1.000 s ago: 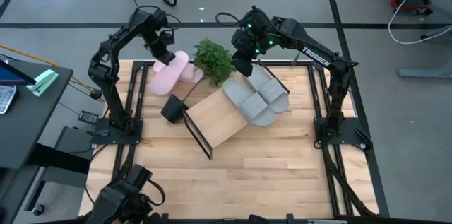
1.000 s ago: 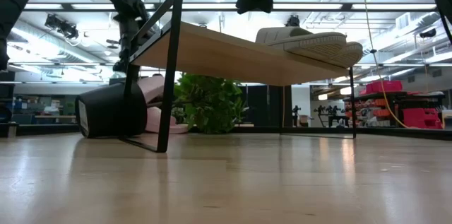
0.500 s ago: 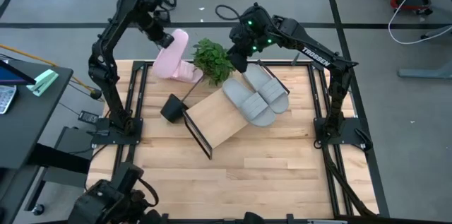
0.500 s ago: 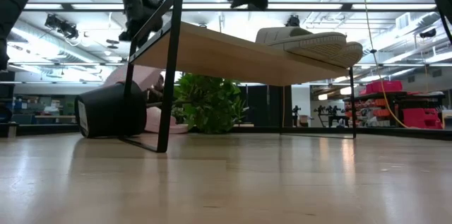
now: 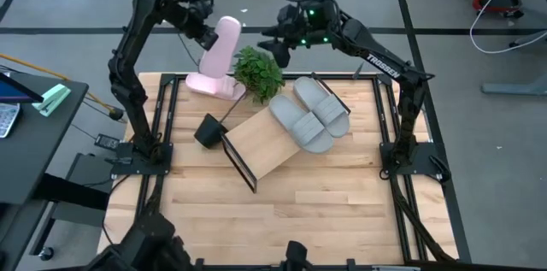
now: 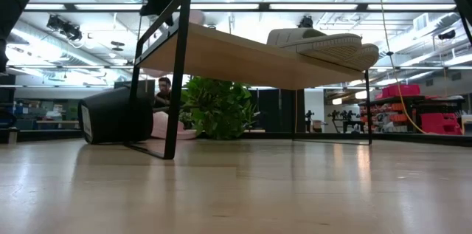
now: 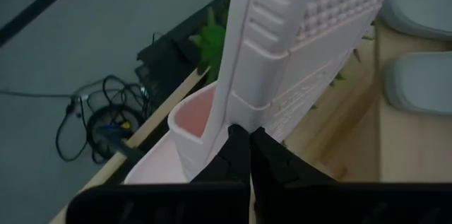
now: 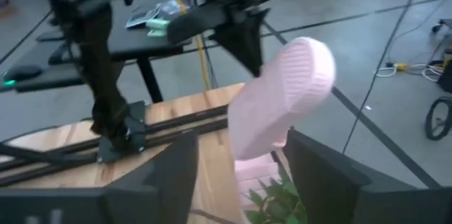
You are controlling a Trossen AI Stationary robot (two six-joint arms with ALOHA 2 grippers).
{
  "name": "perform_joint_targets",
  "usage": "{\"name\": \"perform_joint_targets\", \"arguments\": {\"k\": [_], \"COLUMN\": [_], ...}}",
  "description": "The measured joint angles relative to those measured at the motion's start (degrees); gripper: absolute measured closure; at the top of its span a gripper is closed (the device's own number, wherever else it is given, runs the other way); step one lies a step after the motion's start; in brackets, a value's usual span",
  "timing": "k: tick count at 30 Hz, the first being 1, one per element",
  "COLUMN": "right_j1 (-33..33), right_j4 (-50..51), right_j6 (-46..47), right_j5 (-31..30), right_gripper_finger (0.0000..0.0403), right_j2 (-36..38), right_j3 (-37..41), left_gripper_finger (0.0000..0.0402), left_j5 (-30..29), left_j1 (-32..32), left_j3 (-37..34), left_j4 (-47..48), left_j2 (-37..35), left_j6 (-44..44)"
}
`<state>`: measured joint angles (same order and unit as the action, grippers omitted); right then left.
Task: Pick and place slides into the shelf
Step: Put the bottom pink slides on the shelf
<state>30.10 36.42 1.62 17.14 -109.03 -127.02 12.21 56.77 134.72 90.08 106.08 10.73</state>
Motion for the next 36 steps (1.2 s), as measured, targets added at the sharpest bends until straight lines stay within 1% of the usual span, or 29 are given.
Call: {"name": "perform_joint_targets", "arguments": {"k": [3, 6, 9, 11, 13, 17, 24, 30, 33, 36], "right_j1": [0.8, 1.4, 1.7, 1.7, 1.6, 2.0, 2.6, 2.4, 2.1, 1.9], "right_j4": [-1.3, -3.4, -4.0, -3.9, -3.0, -4.4, -6.2, -6.4, -6.3, -6.5], "right_j6": [1.8, 5.2, 7.0, 7.3, 7.4, 8.9, 8.9, 9.1, 9.3, 8.9], "right_j5": [0.1, 1.4, 2.8, 2.9, 2.7, 2.5, 2.1, 3.4, 4.1, 4.5], "right_gripper_finger": [0.0147, 0.0123, 0.0113, 0.0114, 0.0117, 0.0124, 0.0129, 0.0131, 0.0152, 0.0208], "right_j2": [0.0, -0.2, -1.1, -2.0, -2.9, -3.2, -3.3, -4.4, -4.4, -4.4], "right_j3": [0.0, 0.0, -0.1, -0.1, 0.0, 0.0, 0.0, 0.0, 0.0, 0.0], "left_gripper_finger": [0.0401, 0.0400, 0.0400, 0.0400, 0.0400, 0.0400, 0.0400, 0.0400, 0.0400, 0.0400], "left_j5": [0.0, -0.1, -0.6, -2.0, -4.3, -8.4, -9.3, -9.5, -9.5, -9.4], "left_j1": [-2.1, -4.0, -6.1, -7.4, -8.9, -11.4, -14.4, -15.6, -15.9, -15.9], "left_j3": [0.2, 0.2, 0.2, 0.2, 0.3, 0.3, 0.3, 0.3, 0.3, 0.3], "left_j4": [-0.1, -0.1, -0.8, -1.8, -2.9, -3.4, -5.5, -6.1, -6.2, -6.2], "left_j2": [-0.1, -0.2, -0.4, -0.6, -0.9, -1.6, -3.5, -4.1, -4.2, -4.2], "left_j6": [-0.1, 0.0, 0.0, 0.0, 0.2, 0.5, 0.1, -0.1, 0.0, 0.2]}}
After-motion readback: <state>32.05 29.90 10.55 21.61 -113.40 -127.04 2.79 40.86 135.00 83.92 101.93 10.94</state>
